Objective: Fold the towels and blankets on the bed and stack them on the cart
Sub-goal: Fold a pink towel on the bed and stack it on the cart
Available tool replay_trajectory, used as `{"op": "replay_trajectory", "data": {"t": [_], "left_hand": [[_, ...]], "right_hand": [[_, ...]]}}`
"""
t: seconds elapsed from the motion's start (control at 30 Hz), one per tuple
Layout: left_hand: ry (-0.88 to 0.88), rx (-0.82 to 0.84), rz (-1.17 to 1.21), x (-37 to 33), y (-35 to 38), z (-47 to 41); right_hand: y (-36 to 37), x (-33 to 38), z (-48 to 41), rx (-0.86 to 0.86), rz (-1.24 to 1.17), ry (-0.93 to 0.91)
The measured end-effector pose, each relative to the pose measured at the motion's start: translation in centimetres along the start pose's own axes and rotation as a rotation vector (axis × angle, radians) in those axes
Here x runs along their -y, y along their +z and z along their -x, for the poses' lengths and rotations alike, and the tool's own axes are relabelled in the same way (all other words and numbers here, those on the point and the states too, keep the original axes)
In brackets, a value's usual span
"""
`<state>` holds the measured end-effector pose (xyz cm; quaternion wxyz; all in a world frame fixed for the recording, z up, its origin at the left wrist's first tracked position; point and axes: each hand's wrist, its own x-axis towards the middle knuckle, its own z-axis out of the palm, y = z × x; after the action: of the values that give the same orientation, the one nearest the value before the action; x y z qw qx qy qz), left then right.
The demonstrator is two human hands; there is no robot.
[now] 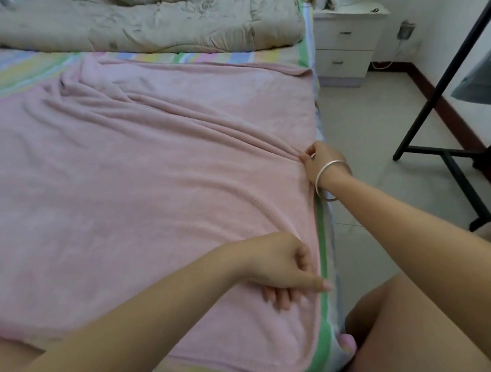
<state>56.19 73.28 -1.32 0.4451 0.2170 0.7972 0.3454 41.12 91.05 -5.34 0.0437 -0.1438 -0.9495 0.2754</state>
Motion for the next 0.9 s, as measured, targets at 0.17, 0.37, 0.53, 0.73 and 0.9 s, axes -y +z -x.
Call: {"op": "replay_trajectory", "data": {"t": [0.17, 0.37, 0.53, 0.73, 0.9], "left_hand": [[0.063, -0.071, 0.242, 0.5, -0.4, -0.3], [0.254, -0.898, 0.288, 1.7, -3.8, -1.8], [0.21, -1.23, -0.109, 2.9, -11.7, -3.9], [0.004, -1.362, -0.299, 5.3, -23.4, -7.9], [-0.3, -1.683, -0.416, 10.4, -29.1, -9.9]], "right_hand": [[0.1, 0.2, 0.2, -0.054, 0.144, -0.042], [0.1, 0.9, -0.1, -0.05, 0.281, -0.119], [-0.6, 3.8, -3.3, 0.104, 0.092, -0.122], [1.6, 9.9, -11.4, 0.641, -0.607, 0.347], [7.2, 15.2, -16.6, 1.02, -0.798, 0.353]]}}
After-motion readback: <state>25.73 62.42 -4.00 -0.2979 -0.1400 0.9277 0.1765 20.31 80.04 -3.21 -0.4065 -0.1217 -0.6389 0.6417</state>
